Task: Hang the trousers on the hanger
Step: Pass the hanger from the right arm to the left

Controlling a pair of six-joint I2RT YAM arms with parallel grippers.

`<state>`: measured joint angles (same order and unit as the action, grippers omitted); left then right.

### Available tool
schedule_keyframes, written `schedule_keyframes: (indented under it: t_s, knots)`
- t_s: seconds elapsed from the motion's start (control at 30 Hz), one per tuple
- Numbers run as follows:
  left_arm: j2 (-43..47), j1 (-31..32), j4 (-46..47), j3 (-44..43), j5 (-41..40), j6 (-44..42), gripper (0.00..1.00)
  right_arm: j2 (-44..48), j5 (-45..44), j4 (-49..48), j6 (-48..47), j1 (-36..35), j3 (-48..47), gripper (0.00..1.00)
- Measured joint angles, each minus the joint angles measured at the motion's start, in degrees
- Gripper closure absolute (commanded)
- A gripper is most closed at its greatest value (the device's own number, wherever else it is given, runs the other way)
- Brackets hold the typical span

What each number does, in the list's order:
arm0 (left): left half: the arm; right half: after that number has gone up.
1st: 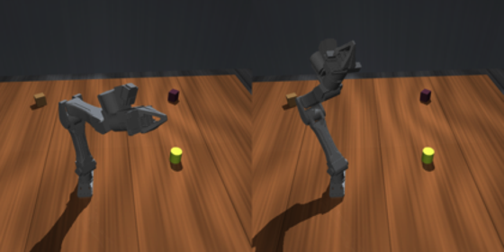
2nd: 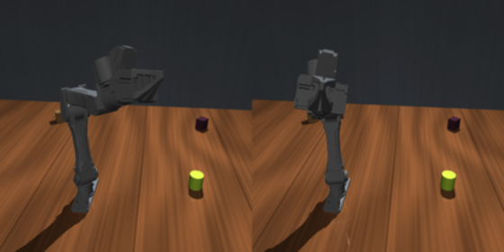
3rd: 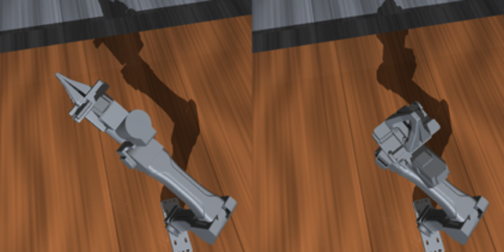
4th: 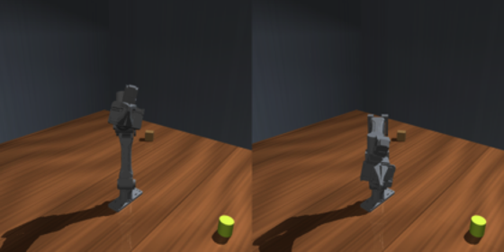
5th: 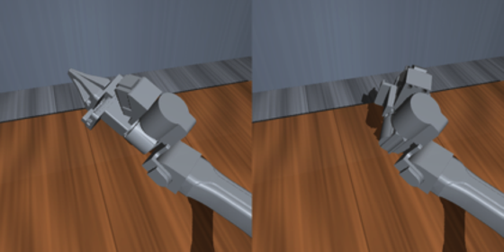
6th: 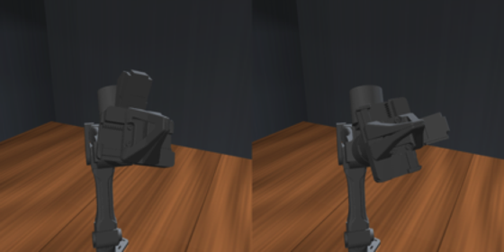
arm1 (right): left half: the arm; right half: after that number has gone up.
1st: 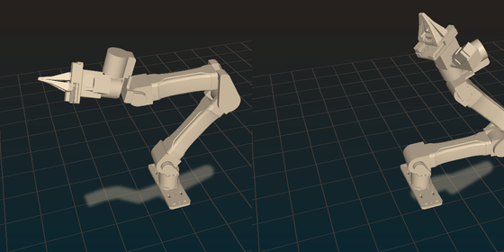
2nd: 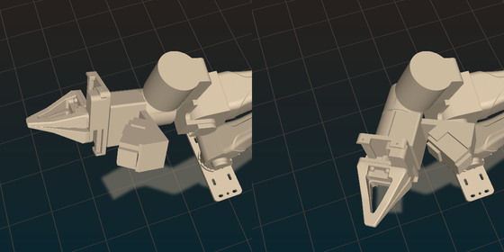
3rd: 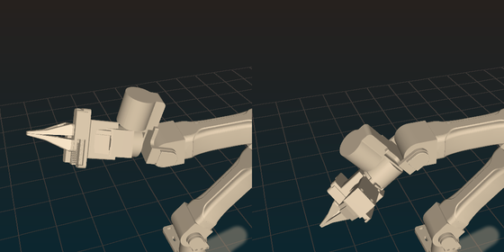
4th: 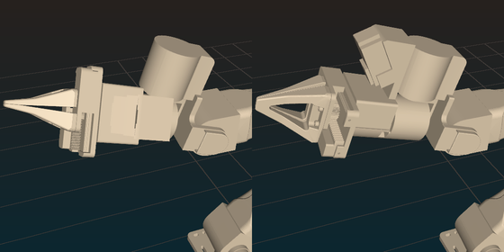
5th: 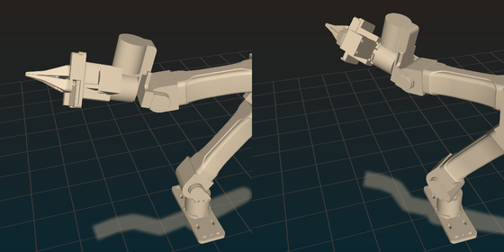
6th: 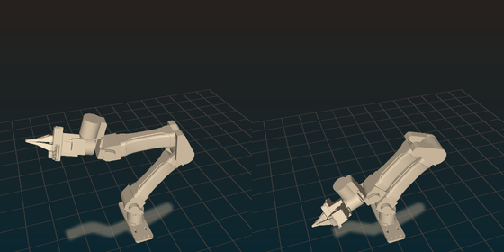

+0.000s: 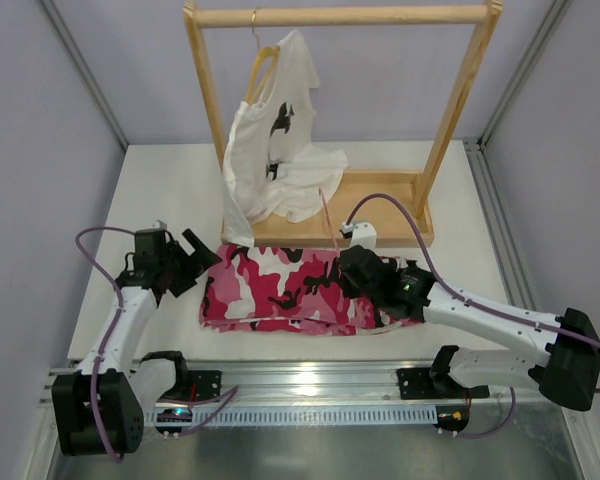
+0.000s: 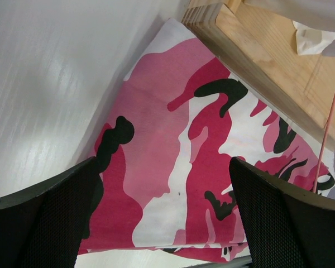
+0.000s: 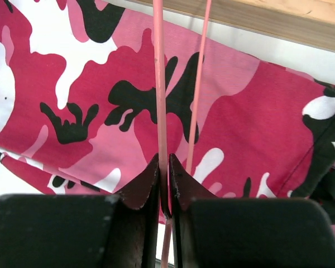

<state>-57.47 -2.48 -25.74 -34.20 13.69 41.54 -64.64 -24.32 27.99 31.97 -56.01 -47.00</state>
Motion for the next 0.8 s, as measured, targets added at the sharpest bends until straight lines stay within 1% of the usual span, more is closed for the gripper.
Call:
schedule_keyframes:
  t_s: [0.33, 0.37, 0.4, 0.43, 0.57, 0.7, 0.73, 0.8]
  knots:
    - [-1.03, 0.0, 0.63, 0.0, 1.36, 0.02, 0.01, -5.03, -1.29, -5.31, 3.19, -0.66, 2.01, 0.87]
    - [-1.03, 0.0, 0.63, 0.0, 1.36, 0.02, 0.01, -5.25, -1.38, -5.88, 3.37, -0.68, 2.01, 0.85]
    - [-1.03, 0.0, 0.63, 0.0, 1.38, 0.02, 0.01, -5.53, -1.6, -6.56, 3.56, -0.68, 2.01, 0.77]
    - [-1.03, 0.0, 0.63, 0.0, 1.36, 0.02, 0.01, -5.88, -1.75, -7.02, 3.91, -0.68, 2.01, 0.75]
    - [-1.03, 0.0, 0.63, 0.0, 1.36, 0.0, 0.01, -8.44, -3.06, -8.81, 4.07, -0.68, 1.88, 0.72]
    - [-1.03, 0.0, 0.68, 0.0, 1.42, 0.04, 0.01, -13.84, -5.07, -9.97, 3.48, -0.48, 0.22, 0.73]
    - [-1.03, 0.0, 0.68, 0.0, 1.51, 0.04, 0.01, -15.45, -5.33, -10.36, 2.91, -0.48, -0.52, 0.79]
    - [-1.03, 0.0, 0.63, 0.0, 1.53, -0.02, 0.01, -18.6, -5.99, -11.74, 1.53, -0.31, -1.84, 0.85]
